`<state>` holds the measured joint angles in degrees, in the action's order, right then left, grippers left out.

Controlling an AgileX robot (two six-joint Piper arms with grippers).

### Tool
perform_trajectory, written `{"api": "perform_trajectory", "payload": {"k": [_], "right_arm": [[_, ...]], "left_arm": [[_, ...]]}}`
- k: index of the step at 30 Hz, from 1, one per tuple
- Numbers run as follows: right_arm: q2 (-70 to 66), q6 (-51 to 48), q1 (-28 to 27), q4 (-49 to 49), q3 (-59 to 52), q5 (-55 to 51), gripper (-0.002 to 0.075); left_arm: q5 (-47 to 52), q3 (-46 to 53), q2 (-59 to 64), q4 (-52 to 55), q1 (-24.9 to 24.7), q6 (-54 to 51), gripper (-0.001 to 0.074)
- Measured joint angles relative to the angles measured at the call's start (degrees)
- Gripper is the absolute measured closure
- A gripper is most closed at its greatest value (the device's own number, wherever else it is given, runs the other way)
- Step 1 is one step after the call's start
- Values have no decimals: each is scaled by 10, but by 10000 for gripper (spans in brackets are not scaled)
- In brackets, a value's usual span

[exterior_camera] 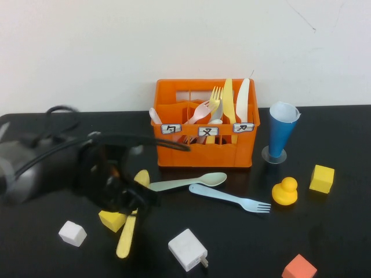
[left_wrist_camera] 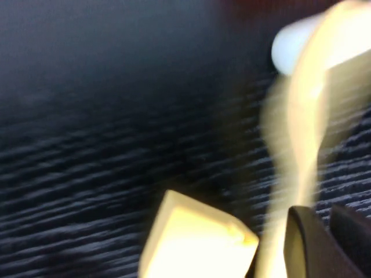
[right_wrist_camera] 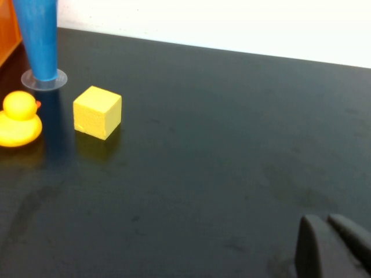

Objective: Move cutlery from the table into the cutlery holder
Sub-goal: Pick up the spoon

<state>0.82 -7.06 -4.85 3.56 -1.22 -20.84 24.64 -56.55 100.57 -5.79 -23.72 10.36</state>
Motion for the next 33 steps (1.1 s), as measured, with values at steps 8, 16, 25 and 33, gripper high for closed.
{"api": "perform_trajectory", "payload": {"k": [8,16,25,33], "right_arm": [[0,0,0,0,0,0,730],[0,0,0,0,0,0,730],[0,0,0,0,0,0,730],[0,0,0,0,0,0,730]], "left_arm": [[-275,146,-144,10,10,0,732],[-265,154,-187,30,10,10,734],[-4,14,-90,36,10,16,435],[166,-138,66,50,-3,-36,368]]}}
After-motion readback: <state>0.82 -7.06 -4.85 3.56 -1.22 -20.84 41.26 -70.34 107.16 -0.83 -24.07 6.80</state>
